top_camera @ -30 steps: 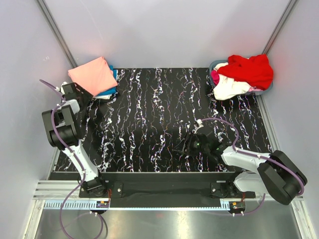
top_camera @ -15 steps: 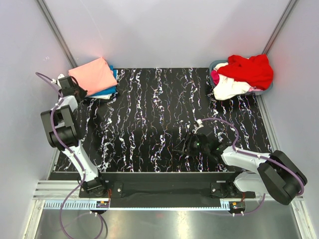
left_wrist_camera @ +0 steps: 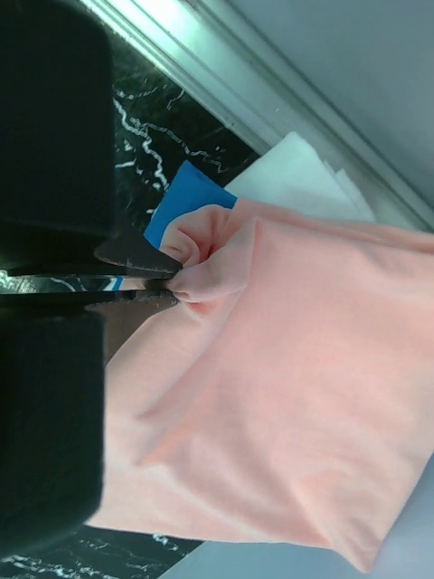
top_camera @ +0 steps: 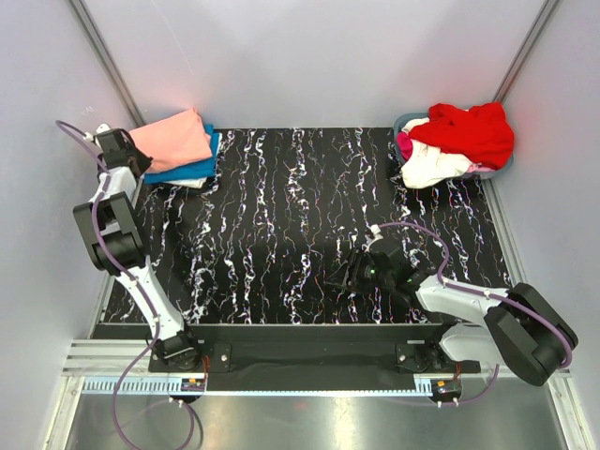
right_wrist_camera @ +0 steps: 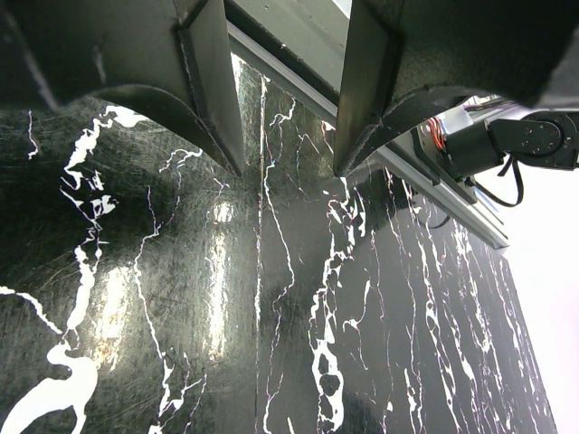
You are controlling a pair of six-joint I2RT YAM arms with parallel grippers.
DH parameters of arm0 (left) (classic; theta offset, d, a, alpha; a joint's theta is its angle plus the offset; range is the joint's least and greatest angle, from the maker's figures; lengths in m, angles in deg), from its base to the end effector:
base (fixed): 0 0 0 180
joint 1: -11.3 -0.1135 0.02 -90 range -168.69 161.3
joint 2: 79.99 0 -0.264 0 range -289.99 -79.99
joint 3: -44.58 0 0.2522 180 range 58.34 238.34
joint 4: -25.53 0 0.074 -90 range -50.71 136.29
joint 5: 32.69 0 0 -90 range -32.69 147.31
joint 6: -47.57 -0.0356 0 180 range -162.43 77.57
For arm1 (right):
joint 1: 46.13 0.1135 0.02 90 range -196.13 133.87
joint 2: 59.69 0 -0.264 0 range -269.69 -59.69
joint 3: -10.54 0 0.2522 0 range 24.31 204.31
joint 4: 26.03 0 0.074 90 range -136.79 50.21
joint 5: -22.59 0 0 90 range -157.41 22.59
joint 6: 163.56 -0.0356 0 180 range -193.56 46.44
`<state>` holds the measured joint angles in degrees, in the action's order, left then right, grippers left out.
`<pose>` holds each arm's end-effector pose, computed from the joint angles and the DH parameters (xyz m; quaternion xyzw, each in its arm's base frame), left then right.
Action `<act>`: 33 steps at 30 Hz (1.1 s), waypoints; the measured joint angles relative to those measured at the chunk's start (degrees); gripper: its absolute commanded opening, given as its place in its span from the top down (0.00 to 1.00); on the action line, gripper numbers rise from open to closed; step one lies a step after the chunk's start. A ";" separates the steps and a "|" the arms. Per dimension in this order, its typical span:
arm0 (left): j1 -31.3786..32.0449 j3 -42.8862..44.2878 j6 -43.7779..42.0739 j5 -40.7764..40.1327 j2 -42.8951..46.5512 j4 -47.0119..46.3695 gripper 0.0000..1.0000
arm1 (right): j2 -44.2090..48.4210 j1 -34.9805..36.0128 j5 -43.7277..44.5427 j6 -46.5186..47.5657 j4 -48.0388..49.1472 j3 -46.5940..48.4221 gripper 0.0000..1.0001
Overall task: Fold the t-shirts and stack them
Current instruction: Neatly place the folded tshirt to the corner, then reset both grippers
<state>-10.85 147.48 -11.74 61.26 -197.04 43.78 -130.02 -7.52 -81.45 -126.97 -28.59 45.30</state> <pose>0.4428 0.1776 0.2283 -0.3748 0.7917 -0.0660 0.4779 0.1678 0.1451 0.1484 0.0620 0.8920 0.3886 0.2224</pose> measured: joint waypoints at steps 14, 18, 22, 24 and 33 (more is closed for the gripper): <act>-2.43 -0.39 -5.64 -1.09 -0.37 2.62 0.35 | -0.02 0.00 -0.02 0.00 -0.28 0.00 0.49; -3.19 -4.96 -4.70 -1.25 2.62 3.50 0.28 | -0.02 0.00 -0.02 0.00 -0.35 0.00 0.49; -3.32 -9.11 -2.21 -1.81 9.84 6.05 0.28 | -0.09 0.00 -0.04 0.00 -0.39 0.09 0.48; -3.32 -11.54 -0.46 -2.14 15.67 7.19 0.28 | -0.26 0.00 -0.04 0.02 -0.55 0.33 0.48; -3.23 -26.38 5.60 0.94 46.71 11.02 0.01 | -0.74 0.00 -0.11 0.20 -0.98 1.29 0.46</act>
<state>-14.08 121.10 -6.14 62.20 -150.33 54.80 -130.76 -7.52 -81.56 -126.77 -29.57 46.59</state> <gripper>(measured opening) 0.946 0.529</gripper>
